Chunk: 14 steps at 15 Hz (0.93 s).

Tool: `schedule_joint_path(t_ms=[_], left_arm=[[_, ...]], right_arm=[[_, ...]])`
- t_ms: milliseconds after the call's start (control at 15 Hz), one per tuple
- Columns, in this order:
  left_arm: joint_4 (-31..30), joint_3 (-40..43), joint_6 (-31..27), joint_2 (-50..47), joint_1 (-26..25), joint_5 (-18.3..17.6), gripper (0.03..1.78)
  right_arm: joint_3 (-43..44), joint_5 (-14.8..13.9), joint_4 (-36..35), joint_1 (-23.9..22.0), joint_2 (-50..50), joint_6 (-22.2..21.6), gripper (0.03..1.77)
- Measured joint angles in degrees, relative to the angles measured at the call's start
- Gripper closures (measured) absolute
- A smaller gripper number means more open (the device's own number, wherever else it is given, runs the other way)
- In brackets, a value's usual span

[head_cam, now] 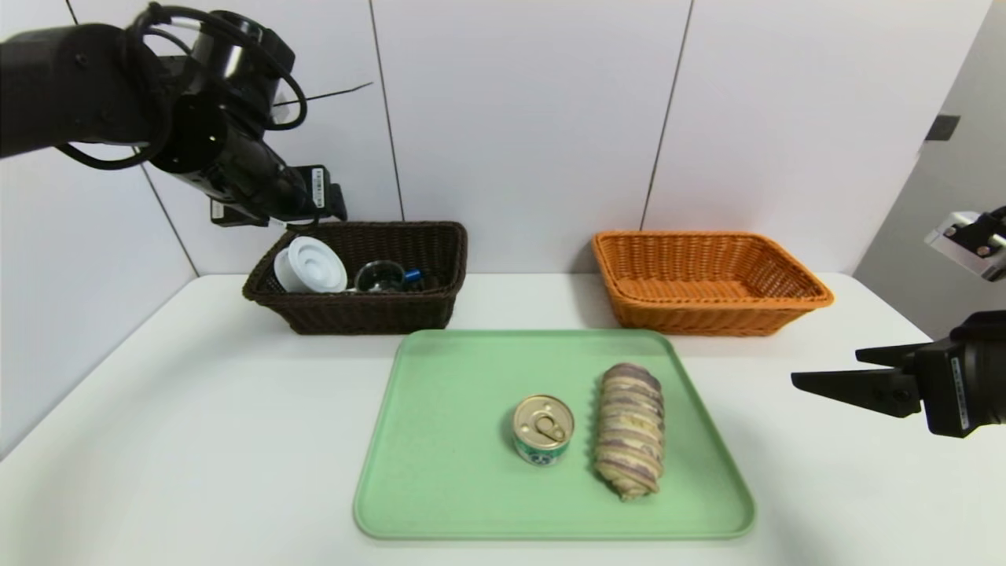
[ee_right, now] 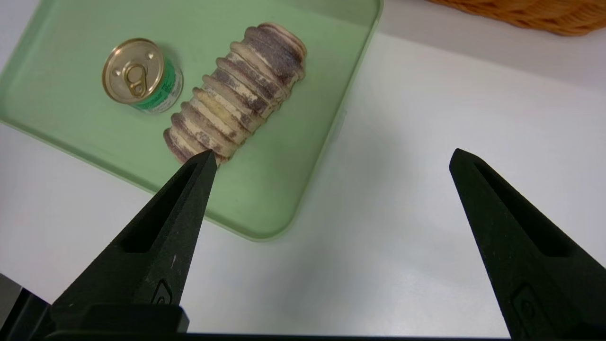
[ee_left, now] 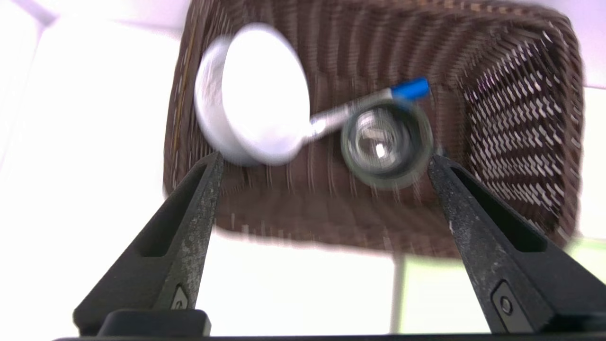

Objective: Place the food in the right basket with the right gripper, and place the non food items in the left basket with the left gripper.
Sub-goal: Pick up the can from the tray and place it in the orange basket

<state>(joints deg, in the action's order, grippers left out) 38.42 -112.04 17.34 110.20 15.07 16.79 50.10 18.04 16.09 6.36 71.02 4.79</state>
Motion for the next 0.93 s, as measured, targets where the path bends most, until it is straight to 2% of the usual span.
schedule_joint_path(t_ms=[200, 333, 533, 933], left_arm=[[8.5, 3.6, 8.4, -5.5, 2.3, -0.2, 0.22], [9.4, 8.4, 10.0, -9.1, 3.9, -0.3, 0.19], [9.7, 16.0, 9.9, -15.6, 7.7, -0.3, 0.17], [9.4, 31.4, 5.3, -30.1, 20.3, -0.2, 0.14]], right_arm=[[2.4, 0.0, 0.6, 2.0, 0.4, 0.2, 0.10], [4.4, -0.1, 0.7, 4.0, 1.4, 0.4, 0.10], [7.3, -0.4, 0.5, 8.5, 4.0, 0.5, 0.10], [13.4, -0.7, 0.1, 19.5, 12.5, 1.4, 0.10]])
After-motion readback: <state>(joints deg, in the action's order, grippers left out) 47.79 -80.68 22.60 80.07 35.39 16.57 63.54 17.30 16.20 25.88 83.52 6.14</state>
